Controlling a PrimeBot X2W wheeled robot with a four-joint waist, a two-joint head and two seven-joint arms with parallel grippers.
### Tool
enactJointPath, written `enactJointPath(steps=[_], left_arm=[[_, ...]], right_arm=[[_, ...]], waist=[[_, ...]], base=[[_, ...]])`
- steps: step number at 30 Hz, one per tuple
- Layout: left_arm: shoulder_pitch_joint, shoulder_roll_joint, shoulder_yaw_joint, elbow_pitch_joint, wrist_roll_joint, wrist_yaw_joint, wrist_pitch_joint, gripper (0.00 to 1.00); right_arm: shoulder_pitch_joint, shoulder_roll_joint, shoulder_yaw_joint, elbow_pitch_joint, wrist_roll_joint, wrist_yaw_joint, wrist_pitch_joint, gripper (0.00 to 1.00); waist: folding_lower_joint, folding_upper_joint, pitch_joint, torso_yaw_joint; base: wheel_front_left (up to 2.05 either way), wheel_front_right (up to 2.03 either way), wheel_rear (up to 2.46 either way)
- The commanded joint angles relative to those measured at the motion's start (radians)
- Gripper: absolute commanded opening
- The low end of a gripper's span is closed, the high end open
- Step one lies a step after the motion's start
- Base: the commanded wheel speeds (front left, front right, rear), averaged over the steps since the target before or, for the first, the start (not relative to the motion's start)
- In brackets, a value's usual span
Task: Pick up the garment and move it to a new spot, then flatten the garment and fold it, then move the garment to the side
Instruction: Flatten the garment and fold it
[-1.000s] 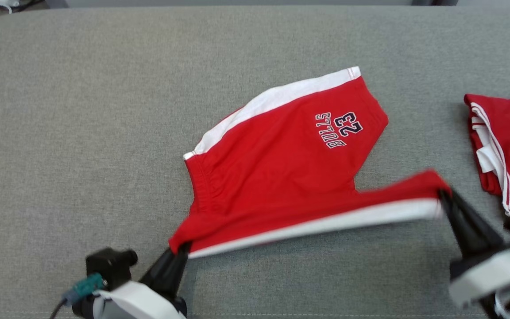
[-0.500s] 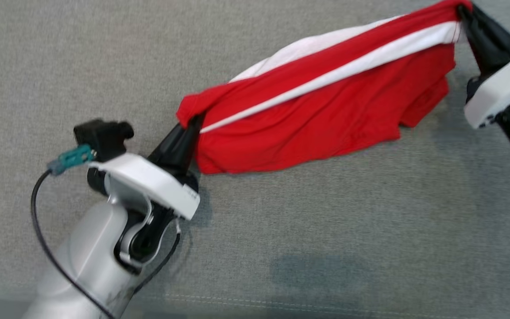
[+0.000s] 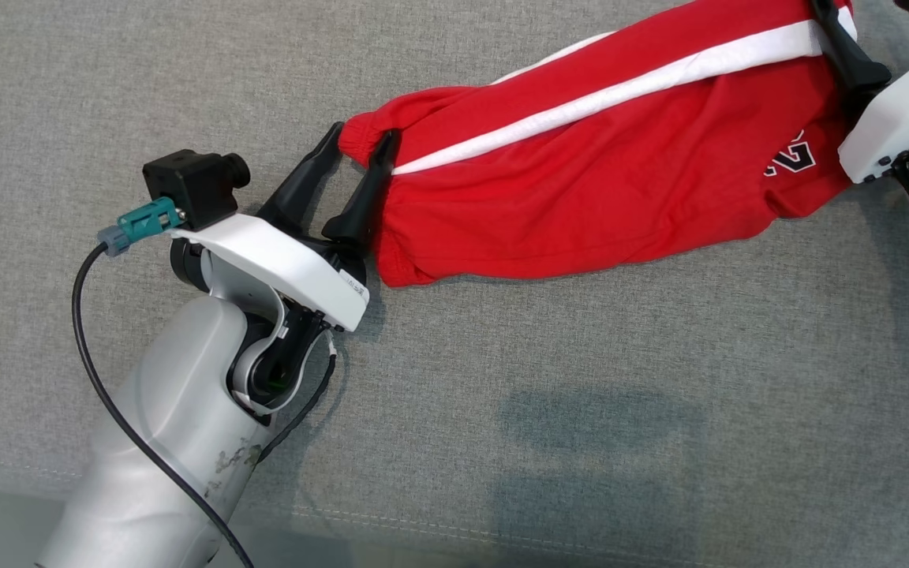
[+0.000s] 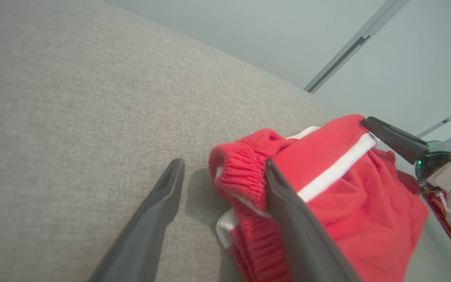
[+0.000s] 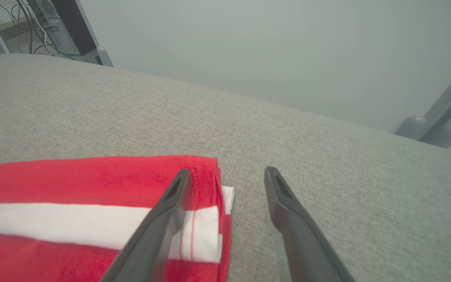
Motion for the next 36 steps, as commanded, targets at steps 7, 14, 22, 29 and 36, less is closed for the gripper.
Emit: enactJointPath(steps=[7,14,22,29,36], left_arm=[[0.029,0.059,0.023,-0.038,0.086,0.049,-0.103,1.0],[0.118,0.12,0.059,-0.154,0.195,0.182,-0.157,1.0],[0.304,0.203,0.104,-0.358,0.332,0.34,-0.171,1.0],[0.46,0.234,0.128,-0.456,0.364,0.413,-0.172,1.0],[0.515,0.25,0.122,-0.493,0.363,0.431,-0.155,1.0]], right_arm=[[0.034,-0.025,0.021,-0.006,0.069,-0.003,-0.129,1.0],[0.173,-0.015,-0.071,-0.052,0.042,-0.003,-0.224,1.0],[0.507,0.109,-0.338,-0.301,-0.121,-0.003,-0.232,1.0],[0.757,0.227,-0.436,-0.448,-0.222,-0.003,-0.232,1.0],[0.829,0.25,-0.457,-0.478,-0.24,-0.003,-0.232,1.0]], waist=[[0.0,-0.0001,-0.046,-0.001],[0.0,-0.0001,-0.133,-0.018],[0.0,-0.0001,-0.224,-0.074],[0.0,-0.0001,-0.28,-0.115],[0.0,-0.0001,-0.303,-0.124]], base=[[0.0,0.0,0.0],[0.0,0.0,0.0],[0.0,0.0,0.0],[0.0,0.0,0.0],[0.0,0.0,0.0]])
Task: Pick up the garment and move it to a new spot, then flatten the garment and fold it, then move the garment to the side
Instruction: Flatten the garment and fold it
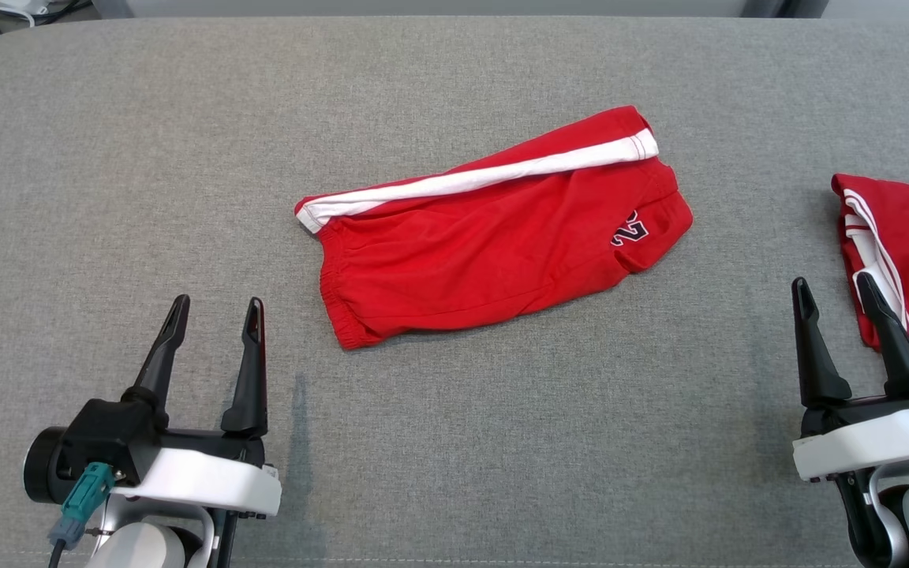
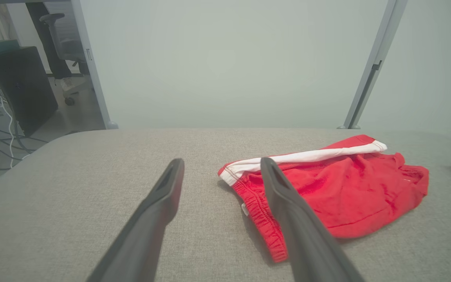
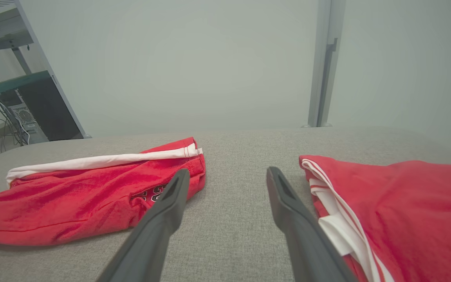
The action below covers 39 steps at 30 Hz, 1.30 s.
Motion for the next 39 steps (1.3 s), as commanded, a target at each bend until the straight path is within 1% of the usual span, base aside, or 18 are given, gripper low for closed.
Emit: enactJointPath(steps=[1,5,8,12,13,16,20,21,24,29,31,39], left_arm=[[-0.02,0.034,0.037,-0.033,-0.001,0.003,0.008,1.0],[-0.031,0.03,0.033,-0.032,-0.013,-0.007,0.017,1.0],[-0.053,0.014,0.018,-0.029,-0.032,-0.024,0.039,1.0],[-0.125,-0.027,-0.006,0.019,-0.099,-0.085,0.099,1.0],[-0.174,-0.054,-0.017,0.064,-0.136,-0.115,0.137,1.0],[-0.252,-0.095,-0.028,0.141,-0.174,-0.15,0.172,1.0],[-0.339,-0.141,-0.032,0.243,-0.208,-0.19,0.188,1.0],[-0.339,-0.141,-0.032,0.243,-0.208,-0.19,0.188,1.0],[-0.38,-0.17,-0.033,0.318,-0.24,-0.221,0.201,1.0],[-0.432,-0.217,-0.039,0.437,-0.299,-0.289,0.229,1.0],[-0.453,-0.235,-0.042,0.483,-0.318,-0.316,0.237,1.0],[-0.506,-0.299,-0.058,0.614,-0.399,-0.422,0.278,1.0]], right_arm=[[0.003,-0.01,0.02,-0.033,-0.007,-0.003,-0.012,1.0],[-0.015,-0.018,0.024,-0.029,-0.006,-0.003,-0.01,1.0],[-0.043,-0.022,0.019,-0.023,0.002,-0.003,0.005,1.0],[-0.133,-0.039,0.038,0.01,0.031,-0.003,0.067,1.0],[-0.199,-0.065,0.06,0.048,0.028,-0.003,0.112,1.0],[-0.305,-0.089,0.102,0.111,0.039,-0.003,0.167,1.0],[-0.431,-0.106,0.172,0.208,0.078,-0.003,0.22,1.0],[-0.431,-0.106,0.172,0.208,0.078,-0.003,0.22,1.0],[-0.504,-0.121,0.231,0.286,0.105,-0.003,0.257,1.0],[-0.6,-0.14,0.311,0.404,0.149,-0.003,0.298,1.0],[-0.629,-0.136,0.338,0.444,0.185,-0.003,0.313,1.0],[-0.704,-0.13,0.454,0.557,0.285,-0.003,0.363,1.0]], waist=[[0.0,0.0,-0.001,0.001],[0.0,0.0,0.001,0.005],[0.0,0.0,0.013,0.014],[0.0,0.0,0.044,0.026],[0.0,0.0,0.06,0.032],[0.0,0.0,0.089,0.042],[0.0,0.0,0.122,0.058],[0.0,0.0,0.122,0.058],[0.0,0.0,0.139,0.068],[0.0,0.0,0.168,0.085],[0.0,0.0,0.178,0.089],[0.0,0.0,0.194,0.09]], base=[[0.0,0.0,0.0],[0.0,0.0,0.0],[0.0,0.0,0.0],[0.0,0.0,0.0],[0.0,0.0,0.0],[0.0,0.0,0.0],[0.0,0.0,0.0],[0.0,0.0,0.0],[0.0,0.0,0.0],[0.0,0.0,0.0],[0.0,0.0,0.0],[0.0,0.0,0.0]])
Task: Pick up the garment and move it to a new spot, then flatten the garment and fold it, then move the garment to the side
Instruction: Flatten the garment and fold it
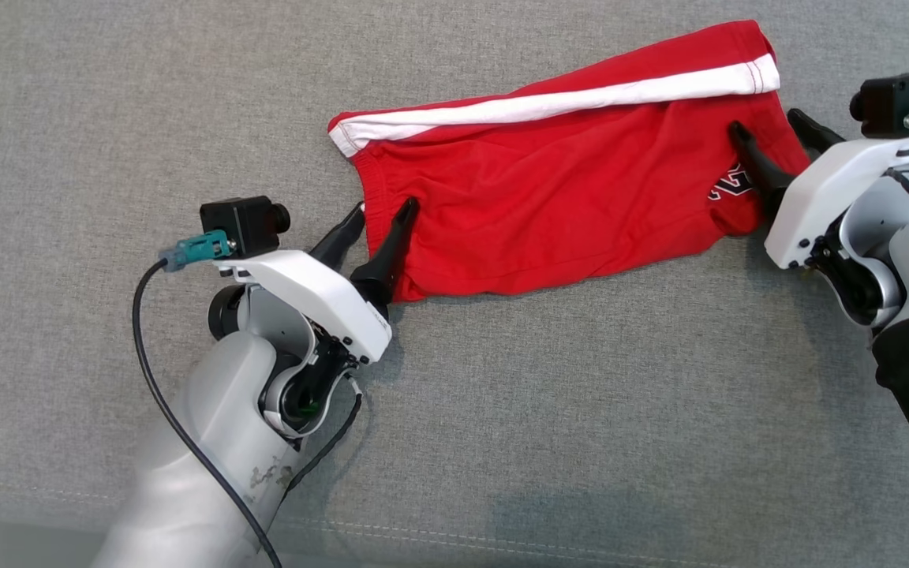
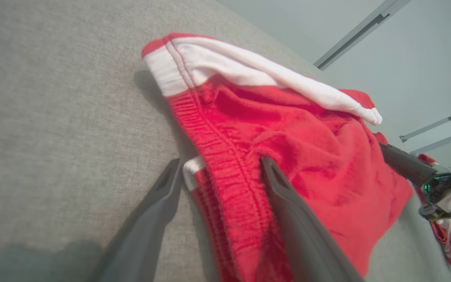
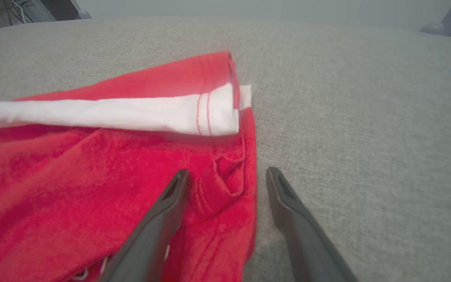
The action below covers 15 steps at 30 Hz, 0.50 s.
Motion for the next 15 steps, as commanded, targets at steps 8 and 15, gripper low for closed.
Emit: enactJointPath(steps=[8,15], left_arm=[[-0.029,-0.007,-0.008,0.038,-0.07,-0.056,0.065,0.0],[0.003,0.017,-0.004,-0.008,-0.117,-0.072,0.051,0.0]], right_arm=[[-0.026,-0.004,0.095,0.036,0.09,-0.003,0.028,0.0],[0.029,-0.036,0.112,-0.022,0.195,-0.003,-0.048,0.0]], waist=[[0.0,0.0,-0.001,-0.011],[0.0,0.0,-0.041,-0.013]], base=[[0.0,0.0,0.0],[0.0,0.0,0.0]])
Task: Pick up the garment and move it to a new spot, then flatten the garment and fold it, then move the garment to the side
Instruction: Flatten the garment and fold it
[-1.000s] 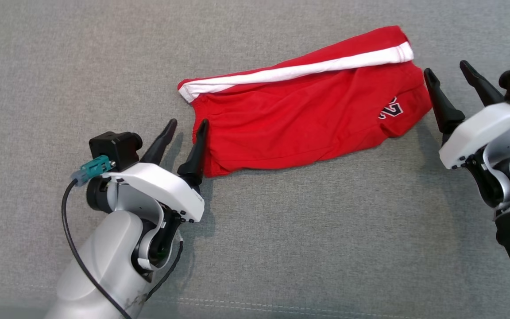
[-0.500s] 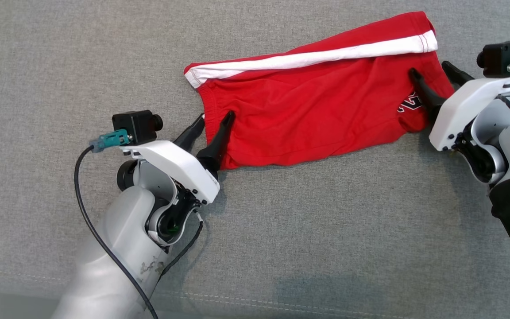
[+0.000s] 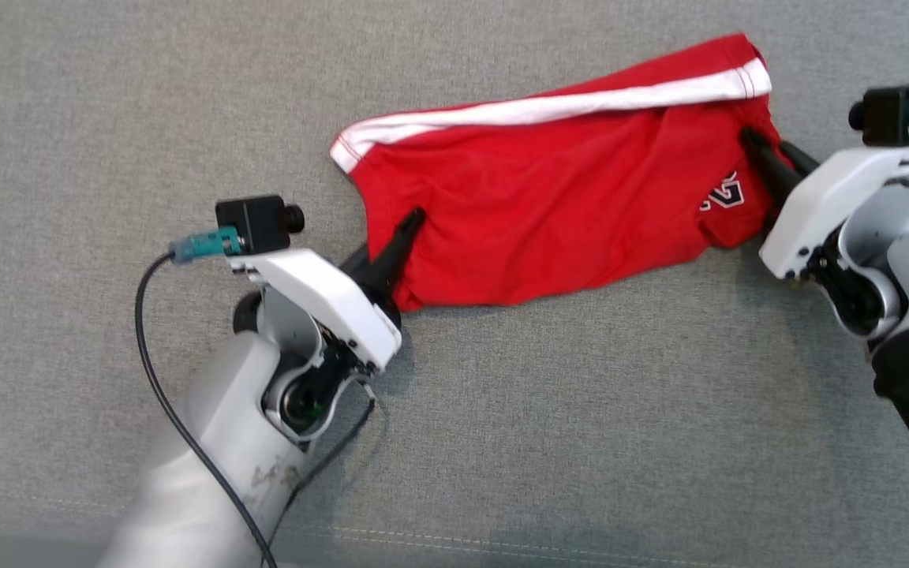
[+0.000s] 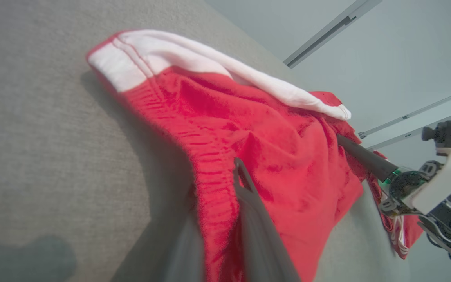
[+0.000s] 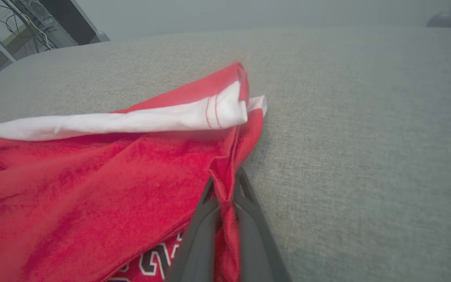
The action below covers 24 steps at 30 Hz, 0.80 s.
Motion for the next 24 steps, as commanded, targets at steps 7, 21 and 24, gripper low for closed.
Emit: enactJointPath(steps=[7,21,24], left_arm=[[0.159,0.131,0.017,-0.158,-0.031,-0.011,0.014,0.0],[0.365,0.284,0.058,-0.392,-0.044,0.111,0.056,0.0],[0.375,0.289,0.06,-0.404,-0.056,0.123,0.074,0.0]], right_arm=[[0.222,-0.047,0.013,-0.226,0.107,-0.003,-0.073,0.0],[0.657,0.029,-0.161,-0.492,0.056,-0.003,-0.106,0.0],[0.69,0.069,-0.197,-0.506,0.006,-0.003,-0.094,0.0]], waist=[[0.0,0.0,-0.072,-0.02],[0.0,0.0,-0.135,-0.076],[0.0,0.0,-0.127,-0.088]], base=[[0.0,0.0,0.0],[0.0,0.0,0.0],[0.0,0.0,0.0]])
